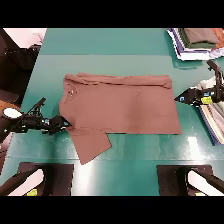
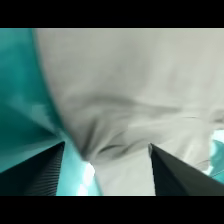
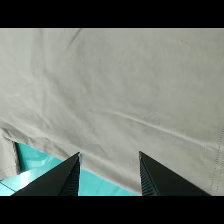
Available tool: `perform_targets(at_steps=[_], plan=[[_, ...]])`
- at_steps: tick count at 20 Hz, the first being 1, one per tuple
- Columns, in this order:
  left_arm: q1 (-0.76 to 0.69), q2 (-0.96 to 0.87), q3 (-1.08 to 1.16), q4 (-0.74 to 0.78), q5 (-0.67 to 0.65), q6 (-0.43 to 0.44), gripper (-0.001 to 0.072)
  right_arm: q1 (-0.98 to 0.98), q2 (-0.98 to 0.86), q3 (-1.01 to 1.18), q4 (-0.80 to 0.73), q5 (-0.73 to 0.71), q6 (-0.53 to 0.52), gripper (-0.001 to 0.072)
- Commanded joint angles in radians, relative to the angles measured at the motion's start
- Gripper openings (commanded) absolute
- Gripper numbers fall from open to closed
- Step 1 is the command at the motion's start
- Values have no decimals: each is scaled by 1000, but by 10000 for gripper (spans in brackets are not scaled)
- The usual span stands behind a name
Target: Fold the shirts.
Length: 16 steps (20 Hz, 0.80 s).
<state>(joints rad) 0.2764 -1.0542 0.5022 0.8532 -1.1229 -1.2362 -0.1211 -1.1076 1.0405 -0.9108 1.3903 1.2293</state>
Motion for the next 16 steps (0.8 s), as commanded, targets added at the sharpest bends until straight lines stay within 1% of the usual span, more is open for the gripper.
perform_targets(at_steps=[1, 2, 3, 4, 5, 7, 9, 13, 15, 16], plan=[[-1, 2, -26, -59, 37, 26, 508, 0, 10, -6, 2, -12, 0, 410], [-1, 2, -26, -73, 36, 55, 287, 0, 10, -6, 2, -12, 0, 411], [-1, 2, -26, -79, 32, 81, 172, -2, 10, -6, 0, -11, 0, 410], [-1, 2, -26, -79, 23, 85, 61, -9, 10, -6, 0, -6, 0, 410], [-1, 2, -24, -80, 19, 85, 27, -26, 10, -6, 0, 6, 0, 410], [-1, 2, 2, -79, 5, 85, 26, -84, 10, -8, -9, 53, 0, 410], [-1, 2, 65, -79, -25, 85, 26, -183, 23, -61, -11, 86, -1, 410], [-1, 11, 179, -79, -48, 85, 26, -401, 53, -280, -184, 37, -6, 411], [-1, 11, 196, -79, -47, 85, 26, -482, 53, -381, -178, 0, -64, 412], [-1, 11, 196, -79, -45, 85, 26, -505, 53, -423, -174, -24, -73, 412]])
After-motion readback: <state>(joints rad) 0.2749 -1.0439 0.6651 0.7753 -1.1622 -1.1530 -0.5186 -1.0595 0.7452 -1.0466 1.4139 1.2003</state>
